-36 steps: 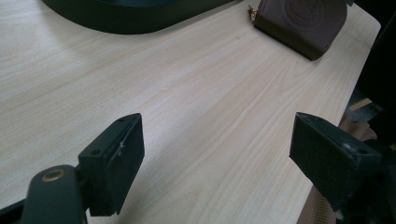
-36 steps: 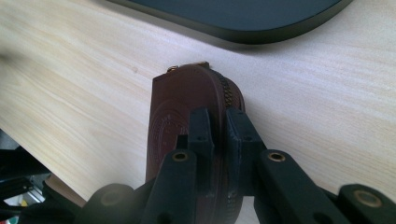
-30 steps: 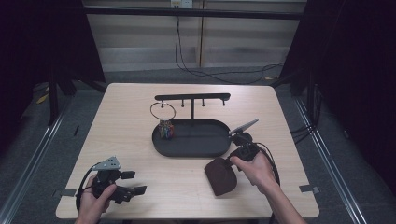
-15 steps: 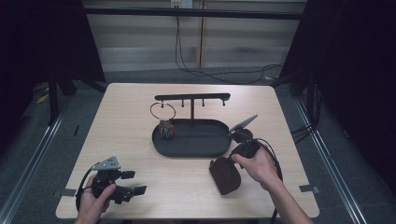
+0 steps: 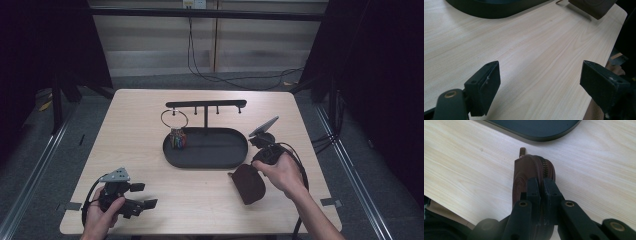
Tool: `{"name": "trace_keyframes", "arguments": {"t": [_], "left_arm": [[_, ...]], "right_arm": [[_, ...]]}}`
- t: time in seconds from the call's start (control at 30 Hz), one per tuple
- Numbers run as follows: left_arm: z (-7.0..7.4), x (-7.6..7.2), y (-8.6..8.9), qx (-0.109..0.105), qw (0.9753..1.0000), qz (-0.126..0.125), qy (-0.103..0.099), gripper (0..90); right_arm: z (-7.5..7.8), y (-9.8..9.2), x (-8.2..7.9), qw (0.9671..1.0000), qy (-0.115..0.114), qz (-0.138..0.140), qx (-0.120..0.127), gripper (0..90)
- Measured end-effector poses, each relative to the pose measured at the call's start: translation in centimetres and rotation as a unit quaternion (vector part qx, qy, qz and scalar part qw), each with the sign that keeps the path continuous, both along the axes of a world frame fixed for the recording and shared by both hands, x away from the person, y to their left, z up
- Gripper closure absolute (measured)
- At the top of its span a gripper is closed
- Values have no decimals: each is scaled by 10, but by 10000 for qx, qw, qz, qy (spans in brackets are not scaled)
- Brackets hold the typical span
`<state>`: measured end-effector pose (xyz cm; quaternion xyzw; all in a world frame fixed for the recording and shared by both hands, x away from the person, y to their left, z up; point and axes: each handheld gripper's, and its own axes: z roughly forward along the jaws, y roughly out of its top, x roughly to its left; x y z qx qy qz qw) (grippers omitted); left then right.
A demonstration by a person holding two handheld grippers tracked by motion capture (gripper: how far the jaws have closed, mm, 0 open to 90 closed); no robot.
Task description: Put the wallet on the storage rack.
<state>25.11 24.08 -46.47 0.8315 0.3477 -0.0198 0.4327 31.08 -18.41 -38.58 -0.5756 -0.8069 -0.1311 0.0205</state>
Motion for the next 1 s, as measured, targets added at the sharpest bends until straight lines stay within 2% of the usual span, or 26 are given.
{"name": "trace_keyframes", "arguments": {"t": [0.13, 0.6, 0.9, 1.0], "left_arm": [[0, 0, 0, 9, 10000, -10, 6, 167], [0, 0, 0, 3, 10000, -3, 16, 167], [0, 0, 0, -1, 10000, -17, 23, 167], [1, -1, 1, 6, 10000, 7, -31, 170]], "right_arm": [[7, -2, 1, 9999, -19, -31, -114, 866], [27, -6, 6, 9989, 12, -81, -472, 874], [42, -3, 15, 9987, 56, -75, -494, 874], [47, -3, 19, 9988, 87, -73, -472, 874]]}}
